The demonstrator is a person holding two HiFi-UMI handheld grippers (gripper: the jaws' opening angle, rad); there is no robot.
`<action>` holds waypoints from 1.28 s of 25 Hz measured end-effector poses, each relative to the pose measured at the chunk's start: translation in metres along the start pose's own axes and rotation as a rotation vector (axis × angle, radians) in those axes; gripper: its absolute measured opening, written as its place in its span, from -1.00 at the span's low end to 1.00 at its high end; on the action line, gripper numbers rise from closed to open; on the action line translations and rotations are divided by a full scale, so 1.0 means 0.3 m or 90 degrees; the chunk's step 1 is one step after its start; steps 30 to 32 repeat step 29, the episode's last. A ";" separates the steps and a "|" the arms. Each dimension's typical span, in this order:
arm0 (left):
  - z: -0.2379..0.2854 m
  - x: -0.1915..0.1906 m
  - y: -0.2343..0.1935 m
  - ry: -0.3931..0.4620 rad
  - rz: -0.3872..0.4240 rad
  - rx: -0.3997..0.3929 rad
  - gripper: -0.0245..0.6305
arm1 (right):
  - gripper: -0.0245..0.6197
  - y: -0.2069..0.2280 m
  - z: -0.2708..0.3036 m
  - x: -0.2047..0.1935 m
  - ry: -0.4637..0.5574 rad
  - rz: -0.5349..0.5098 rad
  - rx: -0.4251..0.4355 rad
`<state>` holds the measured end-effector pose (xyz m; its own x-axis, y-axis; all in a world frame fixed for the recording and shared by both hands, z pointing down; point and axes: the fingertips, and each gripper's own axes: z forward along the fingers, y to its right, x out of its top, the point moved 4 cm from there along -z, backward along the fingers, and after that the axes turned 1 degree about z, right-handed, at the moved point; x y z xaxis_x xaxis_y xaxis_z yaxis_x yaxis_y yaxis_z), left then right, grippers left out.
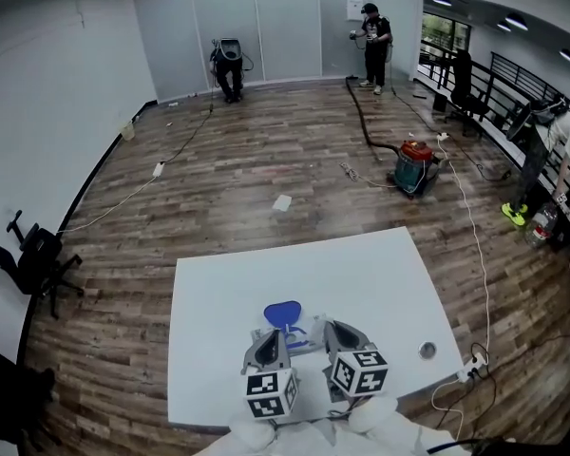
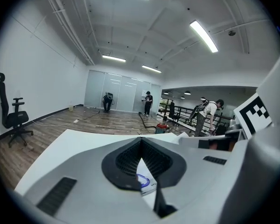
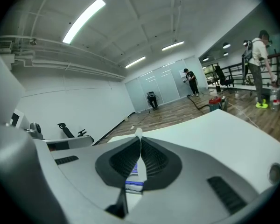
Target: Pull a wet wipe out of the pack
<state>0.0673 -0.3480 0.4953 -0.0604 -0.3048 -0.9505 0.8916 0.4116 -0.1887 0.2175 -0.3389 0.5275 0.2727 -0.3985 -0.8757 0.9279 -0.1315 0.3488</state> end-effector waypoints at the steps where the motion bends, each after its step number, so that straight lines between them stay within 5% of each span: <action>1: 0.003 0.000 0.003 0.001 0.000 -0.002 -0.93 | -0.88 0.000 -0.002 0.004 0.001 -0.002 0.000; 32: 0.016 0.007 -0.003 0.005 -0.006 0.008 -0.93 | -0.88 -0.002 0.013 0.003 -0.008 -0.010 0.017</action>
